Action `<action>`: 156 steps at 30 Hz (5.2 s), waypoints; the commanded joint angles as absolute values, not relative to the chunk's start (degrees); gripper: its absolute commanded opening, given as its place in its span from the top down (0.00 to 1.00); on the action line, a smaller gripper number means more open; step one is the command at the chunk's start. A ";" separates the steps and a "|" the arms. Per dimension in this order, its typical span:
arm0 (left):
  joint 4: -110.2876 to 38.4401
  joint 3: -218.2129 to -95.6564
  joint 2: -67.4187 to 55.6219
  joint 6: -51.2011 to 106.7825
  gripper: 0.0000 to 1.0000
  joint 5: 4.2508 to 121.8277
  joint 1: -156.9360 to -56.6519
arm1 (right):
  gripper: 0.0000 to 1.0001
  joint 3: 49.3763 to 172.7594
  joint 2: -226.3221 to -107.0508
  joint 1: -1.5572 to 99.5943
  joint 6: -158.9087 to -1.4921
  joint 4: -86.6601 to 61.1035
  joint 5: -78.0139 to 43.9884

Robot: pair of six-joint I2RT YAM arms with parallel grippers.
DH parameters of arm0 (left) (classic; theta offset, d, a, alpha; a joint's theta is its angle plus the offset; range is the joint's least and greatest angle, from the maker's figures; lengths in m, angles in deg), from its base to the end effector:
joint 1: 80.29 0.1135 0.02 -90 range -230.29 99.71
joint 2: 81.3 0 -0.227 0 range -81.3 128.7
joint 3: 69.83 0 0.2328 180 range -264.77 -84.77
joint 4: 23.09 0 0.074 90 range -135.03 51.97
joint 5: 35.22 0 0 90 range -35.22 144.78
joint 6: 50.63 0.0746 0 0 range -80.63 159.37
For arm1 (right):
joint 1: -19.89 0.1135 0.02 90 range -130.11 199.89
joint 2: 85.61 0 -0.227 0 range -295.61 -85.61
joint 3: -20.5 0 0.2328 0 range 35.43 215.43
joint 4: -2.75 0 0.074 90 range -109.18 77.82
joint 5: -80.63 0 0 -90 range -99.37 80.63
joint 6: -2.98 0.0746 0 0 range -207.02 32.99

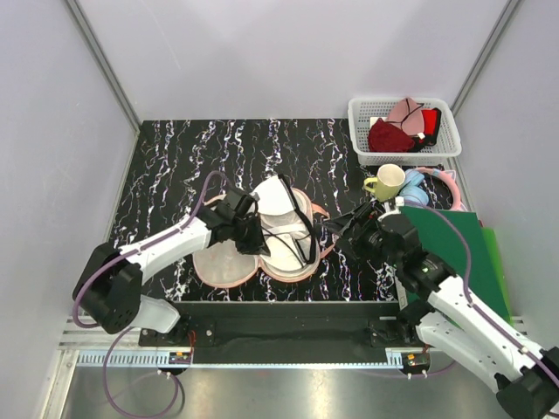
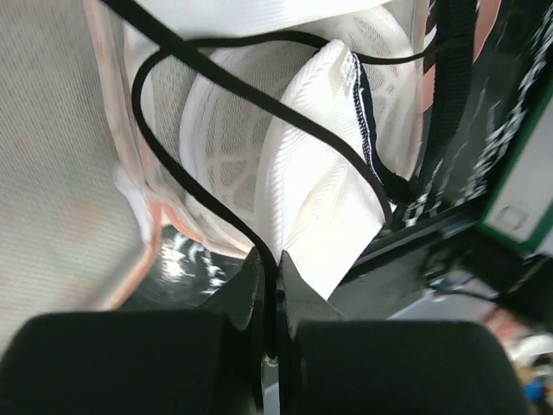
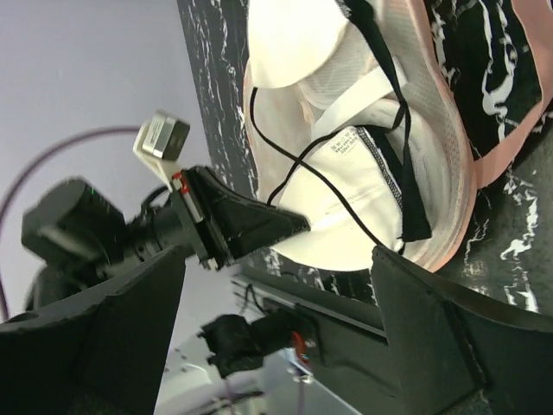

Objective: Place the bra in the laundry bag and zip it closed

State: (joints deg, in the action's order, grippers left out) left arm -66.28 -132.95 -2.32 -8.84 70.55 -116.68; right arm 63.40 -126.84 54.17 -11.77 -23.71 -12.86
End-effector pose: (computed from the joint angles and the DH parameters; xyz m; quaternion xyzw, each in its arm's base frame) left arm 0.2098 -0.1798 0.1477 -0.0619 0.9533 -0.2757 0.1065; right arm 0.1766 0.1258 0.2076 0.2793 0.7945 0.4547 0.2898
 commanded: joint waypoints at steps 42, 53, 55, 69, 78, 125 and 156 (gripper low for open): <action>-63.69 -158.76 21.17 6.15 0.16 78.15 -90.05 | 0.58 90.89 -163.03 49.16 -49.40 -40.13 -33.36; -60.27 -161.23 28.55 5.88 0.43 83.60 -90.40 | 0.59 90.89 -164.88 46.35 -50.19 -40.13 -36.26; -60.00 -161.67 29.17 6.32 0.51 84.22 -90.75 | 0.59 90.89 -165.15 46.17 -50.45 -40.13 -36.62; -63.68 -162.02 26.98 17.46 1.00 95.73 -91.02 | 0.61 88.88 -162.86 45.56 -50.10 -40.13 -37.59; -67.65 -164.48 26.97 24.16 1.00 103.81 -90.93 | 0.63 86.85 -160.49 45.47 -50.01 -40.48 -38.02; -88.92 -177.58 38.23 39.63 1.00 109.36 -92.34 | 0.52 113.92 -197.66 45.55 -60.03 -38.46 -38.73; -86.98 -181.36 39.55 29.79 0.96 93.28 -98.66 | 1.00 104.95 -191.59 43.01 -47.81 -36.62 -36.70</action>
State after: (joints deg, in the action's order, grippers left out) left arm -88.20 -179.22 40.80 31.32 95.77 -98.27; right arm 105.65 -190.79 44.93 -46.90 -35.34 -38.78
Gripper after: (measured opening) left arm 0.033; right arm 0.011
